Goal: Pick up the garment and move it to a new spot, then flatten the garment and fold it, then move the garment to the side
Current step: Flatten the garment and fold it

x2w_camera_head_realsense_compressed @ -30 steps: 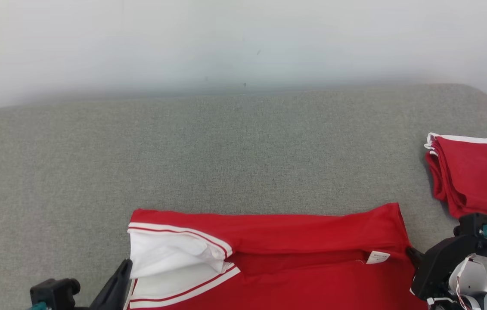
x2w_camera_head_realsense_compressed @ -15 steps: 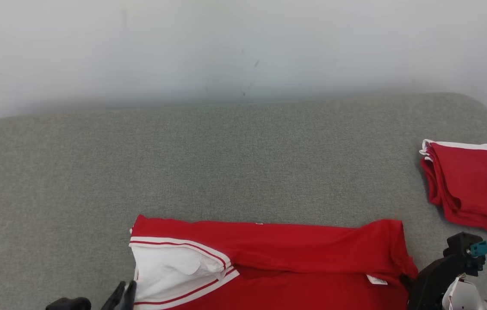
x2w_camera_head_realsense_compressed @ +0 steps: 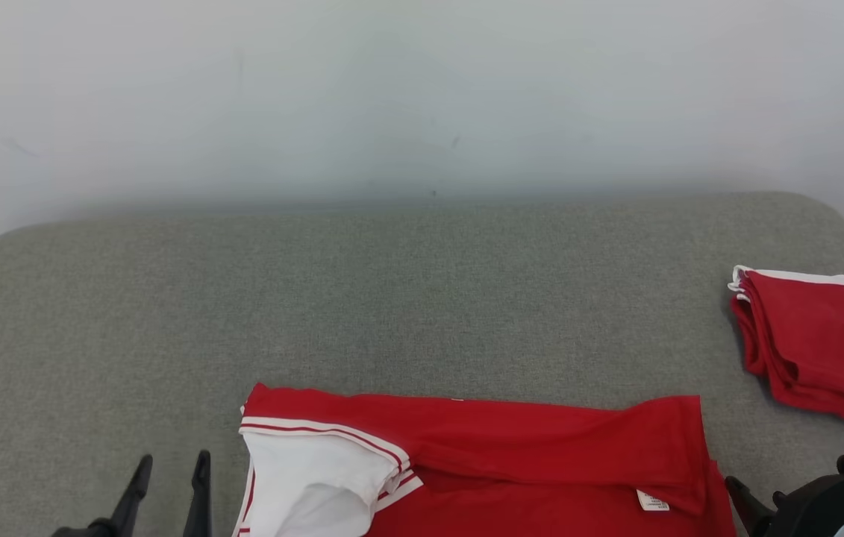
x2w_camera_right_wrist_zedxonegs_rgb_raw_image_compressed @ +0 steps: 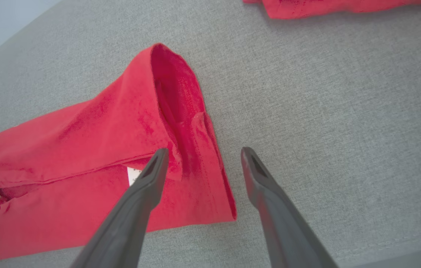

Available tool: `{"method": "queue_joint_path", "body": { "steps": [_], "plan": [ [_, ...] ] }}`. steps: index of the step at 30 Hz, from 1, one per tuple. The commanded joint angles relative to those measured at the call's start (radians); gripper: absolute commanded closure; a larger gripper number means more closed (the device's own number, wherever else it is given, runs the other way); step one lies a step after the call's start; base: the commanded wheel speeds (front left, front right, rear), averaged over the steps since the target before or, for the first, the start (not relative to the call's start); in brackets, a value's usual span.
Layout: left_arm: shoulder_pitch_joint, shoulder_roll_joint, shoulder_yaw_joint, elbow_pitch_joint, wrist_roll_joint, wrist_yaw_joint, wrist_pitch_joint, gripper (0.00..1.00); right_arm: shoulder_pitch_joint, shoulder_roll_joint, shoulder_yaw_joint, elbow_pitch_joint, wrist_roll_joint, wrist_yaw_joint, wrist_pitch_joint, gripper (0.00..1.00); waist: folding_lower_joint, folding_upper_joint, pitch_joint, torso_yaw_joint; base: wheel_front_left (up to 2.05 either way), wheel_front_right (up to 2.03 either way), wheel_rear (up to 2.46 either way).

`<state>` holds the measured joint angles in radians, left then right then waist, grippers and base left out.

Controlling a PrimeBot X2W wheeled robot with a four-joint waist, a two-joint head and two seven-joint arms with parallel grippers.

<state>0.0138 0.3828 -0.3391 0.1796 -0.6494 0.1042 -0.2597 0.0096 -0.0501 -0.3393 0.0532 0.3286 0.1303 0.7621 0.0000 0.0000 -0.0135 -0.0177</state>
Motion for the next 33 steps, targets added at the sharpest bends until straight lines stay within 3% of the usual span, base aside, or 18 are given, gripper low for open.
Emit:
{"method": "queue_joint_path", "body": {
  "steps": [1, 8, 15, 19, 24, 28, 33],
  "plan": [
    [0.026, -0.012, 0.038, -0.058, 0.057, -0.013, -0.005, 0.00, 0.016, 0.000, -0.008, -0.013, 0.016, 0.001, -0.026, 0.00, 0.0000, 0.0000, -0.011, 0.009, 0.00, 0.00, 0.00],
    [0.099, -0.086, 0.161, -0.185, 0.215, -0.099, -0.004, 0.00, -0.002, 0.000, -0.010, 0.022, 0.043, 0.001, -0.136, 0.00, 0.0000, 0.0000, -0.027, 0.022, 0.00, 0.00, 0.00],
    [0.143, -0.147, 0.232, -0.180, 0.286, -0.170, -0.004, 0.00, -0.046, -0.001, 0.027, 0.099, 0.024, 0.001, -0.194, 0.00, 0.0000, 0.0000, -0.033, 0.041, 0.00, 0.00, 0.00],
    [0.147, -0.164, 0.244, -0.166, 0.305, -0.191, -0.004, 0.00, -0.071, 0.000, 0.034, 0.151, 0.004, 0.001, -0.197, 0.00, 0.0000, 0.0000, -0.030, 0.048, 0.00, 0.00, 0.00],
    [0.136, -0.187, 0.249, -0.144, 0.331, -0.217, -0.005, 0.00, -0.112, 0.001, 0.019, 0.261, -0.102, 0.001, -0.187, 0.00, 0.0000, 0.0000, -0.023, 0.071, 0.00, 0.00, 0.00],
    [0.131, -0.195, 0.250, -0.136, 0.332, -0.226, -0.005, 0.00, -0.129, -0.001, -0.019, 0.307, -0.193, 0.001, -0.198, 0.00, 0.0000, 0.0000, -0.017, 0.085, 0.00, 0.00, 0.00],
    [0.132, -0.201, 0.255, -0.126, 0.334, -0.230, -0.005, 0.00, -0.148, -0.001, -0.026, 0.348, -0.217, 0.001, -0.206, 0.00, 0.0000, 0.0000, -0.010, 0.097, 0.00, 0.00, 0.00]
  ]
}}
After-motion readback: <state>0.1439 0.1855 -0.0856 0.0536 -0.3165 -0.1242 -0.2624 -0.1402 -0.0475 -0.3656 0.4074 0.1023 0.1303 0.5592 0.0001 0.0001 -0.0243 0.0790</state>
